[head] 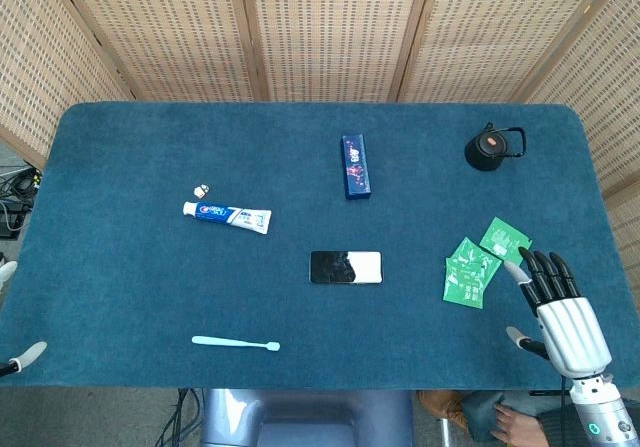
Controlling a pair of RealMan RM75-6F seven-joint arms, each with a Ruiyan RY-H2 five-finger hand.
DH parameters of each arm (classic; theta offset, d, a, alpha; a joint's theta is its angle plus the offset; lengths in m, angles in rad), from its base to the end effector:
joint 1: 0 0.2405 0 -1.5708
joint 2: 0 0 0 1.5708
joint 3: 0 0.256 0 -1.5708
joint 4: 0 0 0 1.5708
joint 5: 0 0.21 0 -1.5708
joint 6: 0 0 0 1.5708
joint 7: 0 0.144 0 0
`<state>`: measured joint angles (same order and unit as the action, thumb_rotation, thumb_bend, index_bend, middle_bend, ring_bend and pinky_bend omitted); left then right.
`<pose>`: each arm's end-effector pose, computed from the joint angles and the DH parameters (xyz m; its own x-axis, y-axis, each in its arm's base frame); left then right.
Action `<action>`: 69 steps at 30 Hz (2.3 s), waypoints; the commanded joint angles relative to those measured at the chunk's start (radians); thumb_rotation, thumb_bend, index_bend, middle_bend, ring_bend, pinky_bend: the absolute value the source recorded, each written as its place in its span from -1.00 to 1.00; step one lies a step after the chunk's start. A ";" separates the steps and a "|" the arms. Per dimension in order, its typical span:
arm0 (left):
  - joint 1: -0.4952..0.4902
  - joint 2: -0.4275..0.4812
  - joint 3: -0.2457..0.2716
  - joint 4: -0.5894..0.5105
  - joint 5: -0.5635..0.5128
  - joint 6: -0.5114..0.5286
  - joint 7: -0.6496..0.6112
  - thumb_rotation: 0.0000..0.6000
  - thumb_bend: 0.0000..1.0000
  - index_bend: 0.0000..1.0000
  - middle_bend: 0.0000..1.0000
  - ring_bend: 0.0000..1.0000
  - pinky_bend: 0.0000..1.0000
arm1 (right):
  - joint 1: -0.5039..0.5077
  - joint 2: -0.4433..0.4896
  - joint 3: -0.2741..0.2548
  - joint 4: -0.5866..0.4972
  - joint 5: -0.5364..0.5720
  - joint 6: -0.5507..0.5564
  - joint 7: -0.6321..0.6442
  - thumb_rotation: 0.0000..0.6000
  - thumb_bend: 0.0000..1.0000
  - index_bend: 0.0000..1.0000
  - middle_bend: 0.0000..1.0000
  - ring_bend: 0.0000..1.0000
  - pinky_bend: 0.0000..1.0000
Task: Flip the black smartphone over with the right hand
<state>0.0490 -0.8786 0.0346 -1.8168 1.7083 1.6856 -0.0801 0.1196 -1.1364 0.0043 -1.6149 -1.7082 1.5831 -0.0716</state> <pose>-0.2723 0.1221 0.2172 0.3466 -0.0527 0.9365 0.9325 -0.0891 -0.3501 -0.2737 -0.1775 0.1487 0.4371 0.0790 0.8959 -0.8639 -0.2404 0.4426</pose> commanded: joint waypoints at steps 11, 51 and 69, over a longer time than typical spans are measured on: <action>-0.005 -0.005 -0.002 0.000 -0.002 -0.010 0.009 1.00 -1.00 -1.00 -1.00 -1.00 -1.00 | 0.076 -0.027 0.026 -0.009 0.046 -0.155 -0.070 1.00 -1.00 -1.00 -1.00 -1.00 -1.00; -0.110 -0.011 -0.092 -0.014 -0.282 -0.221 0.048 1.00 -1.00 -1.00 -1.00 -1.00 -1.00 | 0.845 -0.617 0.250 0.211 1.141 -0.745 -0.631 1.00 -0.64 -0.58 -1.00 -1.00 -1.00; -0.114 -0.011 -0.091 -0.017 -0.285 -0.226 0.050 1.00 -1.00 -1.00 -1.00 -1.00 -1.00 | 0.917 -0.662 0.241 0.284 1.210 -0.731 -0.633 1.00 -0.18 0.31 -1.00 -1.00 -1.00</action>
<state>-0.0647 -0.8895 -0.0567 -1.8333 1.4234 1.4595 -0.0297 1.0351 -1.7998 0.2448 -1.3281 -0.4966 0.8505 -0.7063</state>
